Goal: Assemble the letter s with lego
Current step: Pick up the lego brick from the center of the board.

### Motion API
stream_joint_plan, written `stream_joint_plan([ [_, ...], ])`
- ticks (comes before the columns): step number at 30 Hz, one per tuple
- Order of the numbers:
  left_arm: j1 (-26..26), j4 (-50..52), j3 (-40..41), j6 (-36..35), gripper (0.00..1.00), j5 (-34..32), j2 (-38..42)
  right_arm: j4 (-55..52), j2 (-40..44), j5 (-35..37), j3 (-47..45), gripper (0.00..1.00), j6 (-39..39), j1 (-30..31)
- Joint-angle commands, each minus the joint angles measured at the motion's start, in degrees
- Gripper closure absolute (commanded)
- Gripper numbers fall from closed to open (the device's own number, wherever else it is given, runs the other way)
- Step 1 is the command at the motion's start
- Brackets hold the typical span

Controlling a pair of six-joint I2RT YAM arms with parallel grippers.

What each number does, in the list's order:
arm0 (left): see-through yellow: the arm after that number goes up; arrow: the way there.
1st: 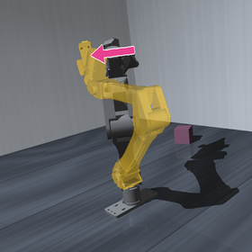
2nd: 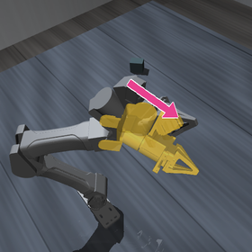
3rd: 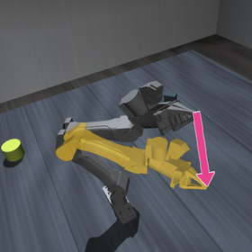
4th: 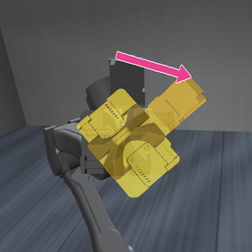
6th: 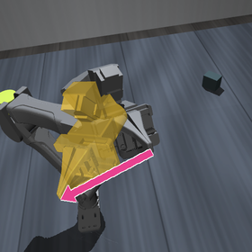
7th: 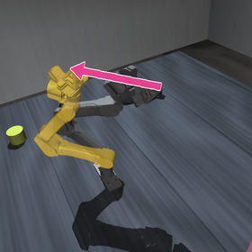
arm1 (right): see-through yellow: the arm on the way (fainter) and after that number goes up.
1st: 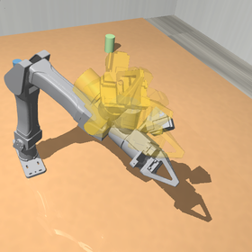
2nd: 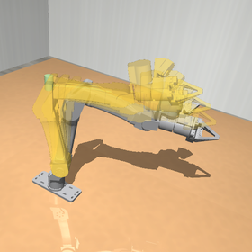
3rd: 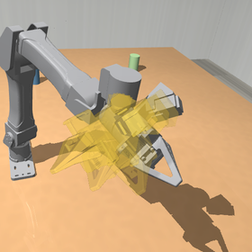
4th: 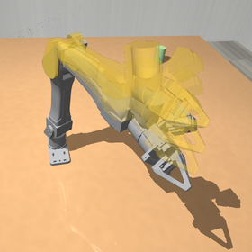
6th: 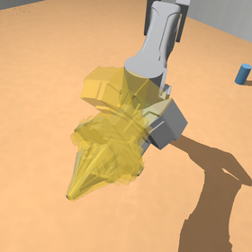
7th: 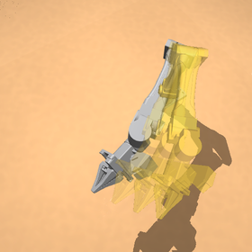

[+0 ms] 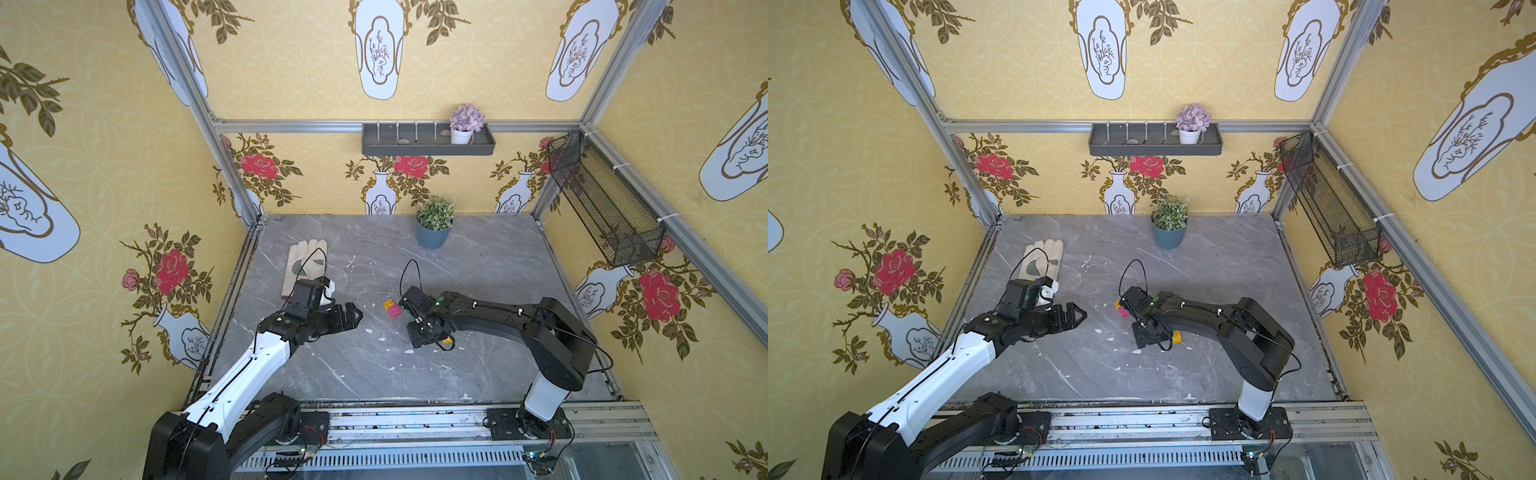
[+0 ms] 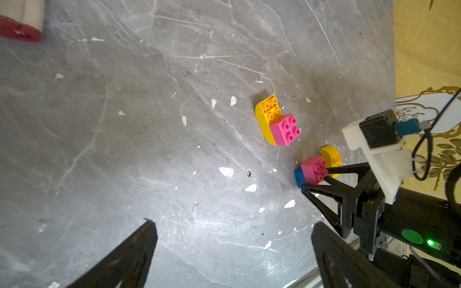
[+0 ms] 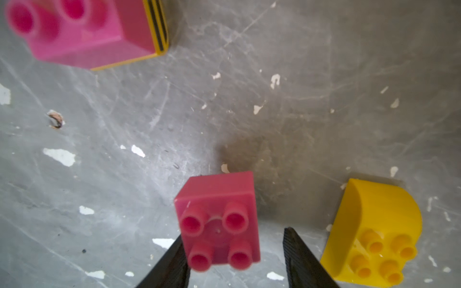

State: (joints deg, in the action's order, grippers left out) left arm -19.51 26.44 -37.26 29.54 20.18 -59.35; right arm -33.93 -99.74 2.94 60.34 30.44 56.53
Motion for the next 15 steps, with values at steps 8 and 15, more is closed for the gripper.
stream_joint_plan([
  [8, 0.08, -0.67, 0.21, -0.49, 0.01, 0.23, -1.03, 7.67, 1.22, 0.82, -4.97, 0.51, 1.86, 0.34],
  [15, -0.02, -0.18, 0.13, -0.49, 0.01, 0.38, -1.64, 12.1, 1.78, 2.6, -7.86, 0.53, 2.26, 1.13],
])
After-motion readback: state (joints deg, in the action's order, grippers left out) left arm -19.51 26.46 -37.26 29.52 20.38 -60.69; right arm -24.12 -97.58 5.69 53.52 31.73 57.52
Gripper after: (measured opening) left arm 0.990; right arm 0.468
